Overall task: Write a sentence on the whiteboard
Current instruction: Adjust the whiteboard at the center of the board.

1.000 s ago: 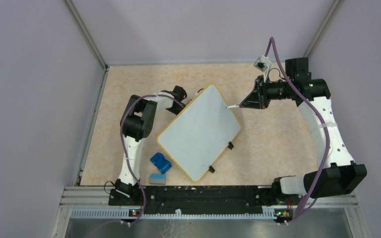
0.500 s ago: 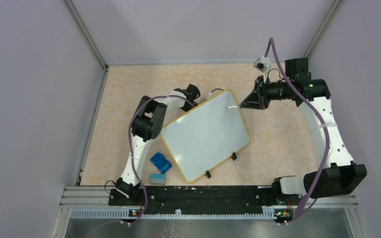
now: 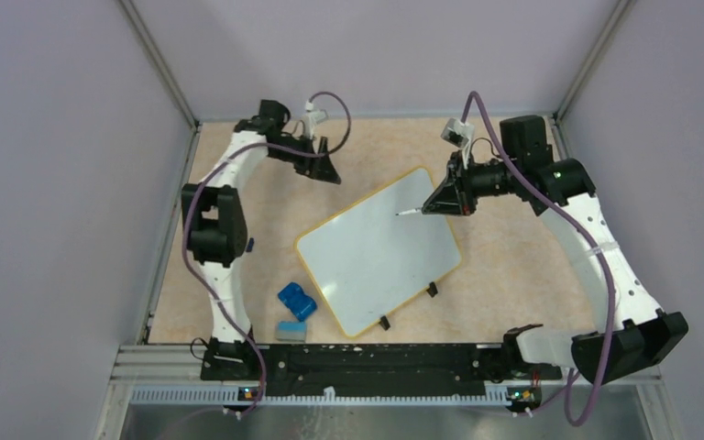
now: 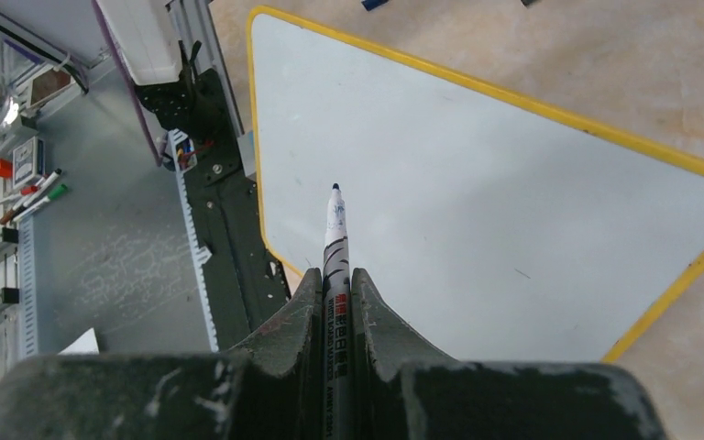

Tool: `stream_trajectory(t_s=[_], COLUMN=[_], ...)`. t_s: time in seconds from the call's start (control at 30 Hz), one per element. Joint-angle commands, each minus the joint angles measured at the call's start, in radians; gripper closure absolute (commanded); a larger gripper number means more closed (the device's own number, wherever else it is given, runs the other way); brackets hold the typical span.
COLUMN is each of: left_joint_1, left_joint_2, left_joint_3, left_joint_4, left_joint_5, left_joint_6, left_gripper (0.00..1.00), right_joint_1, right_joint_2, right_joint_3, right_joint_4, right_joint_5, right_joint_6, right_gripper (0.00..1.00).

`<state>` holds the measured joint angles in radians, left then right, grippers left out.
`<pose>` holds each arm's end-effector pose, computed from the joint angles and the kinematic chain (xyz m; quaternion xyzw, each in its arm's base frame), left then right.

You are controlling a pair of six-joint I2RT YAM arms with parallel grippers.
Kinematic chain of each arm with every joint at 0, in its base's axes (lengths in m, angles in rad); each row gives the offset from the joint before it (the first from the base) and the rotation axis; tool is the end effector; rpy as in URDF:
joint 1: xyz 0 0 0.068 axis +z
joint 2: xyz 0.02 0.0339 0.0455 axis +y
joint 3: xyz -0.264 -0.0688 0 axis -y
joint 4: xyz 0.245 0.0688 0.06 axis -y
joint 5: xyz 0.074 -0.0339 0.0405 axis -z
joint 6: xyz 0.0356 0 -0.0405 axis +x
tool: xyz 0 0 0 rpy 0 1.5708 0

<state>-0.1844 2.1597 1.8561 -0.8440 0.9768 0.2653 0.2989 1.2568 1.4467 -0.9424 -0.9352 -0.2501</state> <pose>0.4438 -0.1128 0.2314 0.2886 0.8197 -0.4509 0.2039 0.2182 0.0972 0.4047 -0.3946 0.7397 0.4221 0.3449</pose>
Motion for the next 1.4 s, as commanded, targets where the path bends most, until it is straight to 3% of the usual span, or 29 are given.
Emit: stream_trajectory(t_s=[0.0, 0.1, 0.43, 0.73, 1.0, 1.37], left_joint_1=[0.09, 0.158, 0.207, 0.207, 0.189, -0.021], left_joint_2=[-0.282, -0.421, -0.681, -0.702, -0.696, -0.57], left_joint_3=[-0.096, -0.196, -0.415, -0.498, -0.499, -0.404], left_joint_4=[-0.059, -0.074, -0.306, -0.452, -0.451, -0.399], left_joint_5=[-0.002, 0.024, 0.134, 0.204, 0.253, 0.17], left_joint_6=[0.041, 0.058, 0.258, 0.395, 0.405, 0.369], left_gripper=[0.1, 0.01, 0.01, 0.23, 0.37, 0.76], right_joint_1=[0.057, 0.119, 0.333, 0.463, 0.471, 0.47], right_joint_2=[-0.006, 0.014, 0.116, 0.137, 0.131, 0.077], right_joint_3=[0.022, 0.046, 0.147, 0.139, 0.111, 0.082], right_joint_4=[0.088, 0.092, 0.086, 0.221, 0.231, 0.162], right_joint_5=[0.04, 0.085, 0.235, 0.333, 0.286, 0.26], right_joint_6=[0.031, 0.017, -0.044, -0.022, -0.028, -0.081], right_gripper=[1.0, 1.0, 1.0, 1.0, 1.0, 1.0])
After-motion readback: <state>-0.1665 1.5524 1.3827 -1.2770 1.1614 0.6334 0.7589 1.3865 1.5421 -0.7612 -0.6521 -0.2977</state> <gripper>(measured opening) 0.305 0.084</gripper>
